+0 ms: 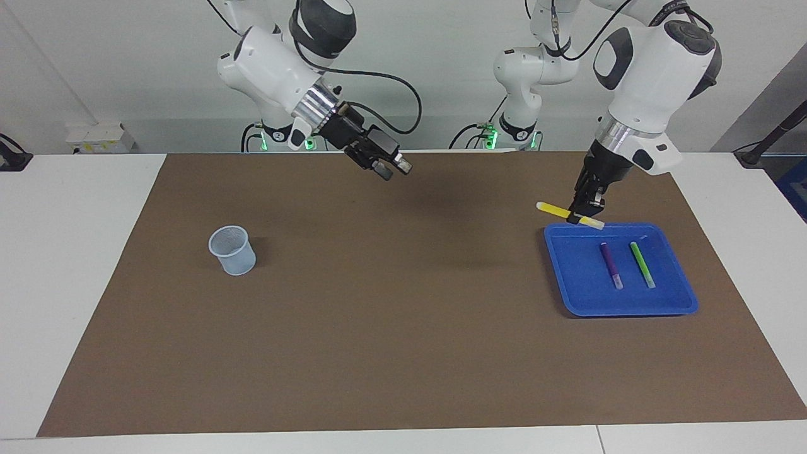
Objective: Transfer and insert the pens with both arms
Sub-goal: 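Carry the yellow pen toward the right gripper while the right gripper approaches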
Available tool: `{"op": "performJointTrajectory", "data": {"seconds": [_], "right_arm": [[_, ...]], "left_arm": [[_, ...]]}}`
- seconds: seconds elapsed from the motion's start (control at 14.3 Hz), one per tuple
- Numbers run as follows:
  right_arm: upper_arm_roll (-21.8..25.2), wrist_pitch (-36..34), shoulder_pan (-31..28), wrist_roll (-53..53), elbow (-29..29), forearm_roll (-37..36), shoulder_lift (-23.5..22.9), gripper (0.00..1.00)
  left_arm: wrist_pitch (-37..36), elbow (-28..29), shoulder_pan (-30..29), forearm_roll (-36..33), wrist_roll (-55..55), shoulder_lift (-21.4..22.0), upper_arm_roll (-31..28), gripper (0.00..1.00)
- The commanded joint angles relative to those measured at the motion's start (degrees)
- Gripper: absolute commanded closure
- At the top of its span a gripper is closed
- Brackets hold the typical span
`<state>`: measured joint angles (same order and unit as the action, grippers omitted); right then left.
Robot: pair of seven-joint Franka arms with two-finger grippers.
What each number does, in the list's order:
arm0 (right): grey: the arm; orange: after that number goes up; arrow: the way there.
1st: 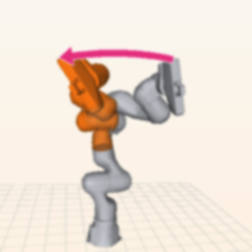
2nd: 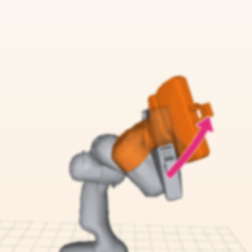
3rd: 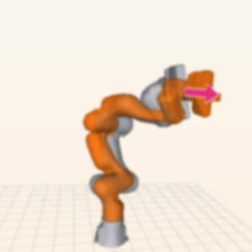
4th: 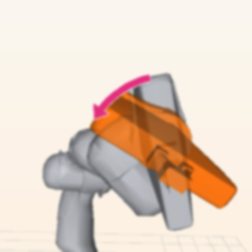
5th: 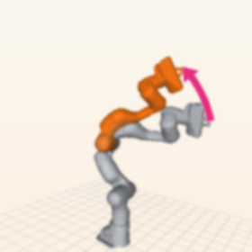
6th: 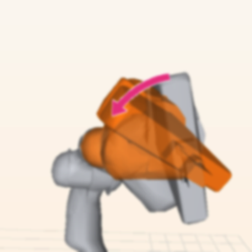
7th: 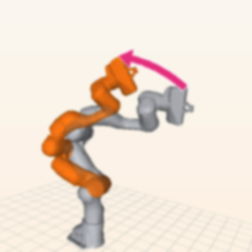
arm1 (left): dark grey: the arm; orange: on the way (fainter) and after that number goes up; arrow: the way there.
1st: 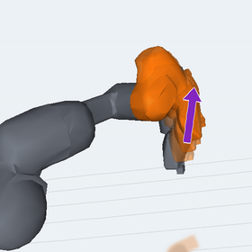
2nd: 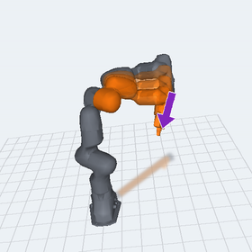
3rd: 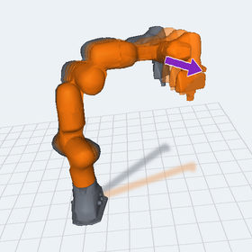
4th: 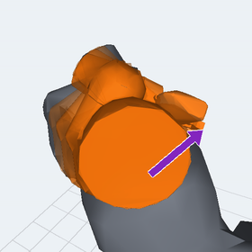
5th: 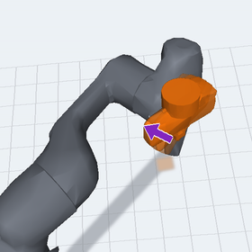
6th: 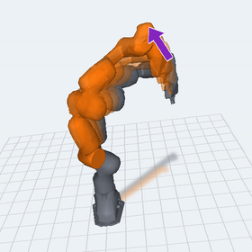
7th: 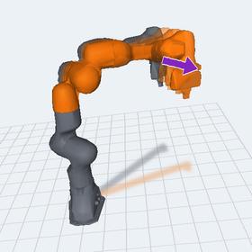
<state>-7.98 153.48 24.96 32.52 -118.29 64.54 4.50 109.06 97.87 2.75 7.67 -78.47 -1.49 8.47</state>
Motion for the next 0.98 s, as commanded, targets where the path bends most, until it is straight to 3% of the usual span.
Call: {"op": "performJointTrajectory", "data": {"seconds": [0.0,0.42,0.91], "right_arm": [[0.07,6.04,5.17,0.53,1.83,3.48,-3.80,0.00],[0.07,6.22,6.15,1.14,6.22,3.66,-8.63,0.00],[0.07,6.31,8.70,2.90,8.68,3.66,-9.34,0.00]], "left_arm": [[-0.96,1.01,2.95,0.76,-6.33,2.19,0.23,1.00],[-1.22,2.32,8.15,0.76,-16.09,3.69,0.23,1.00],[-1.05,3.99,12.19,0.68,-24.62,5.26,0.23,1.00]]}}
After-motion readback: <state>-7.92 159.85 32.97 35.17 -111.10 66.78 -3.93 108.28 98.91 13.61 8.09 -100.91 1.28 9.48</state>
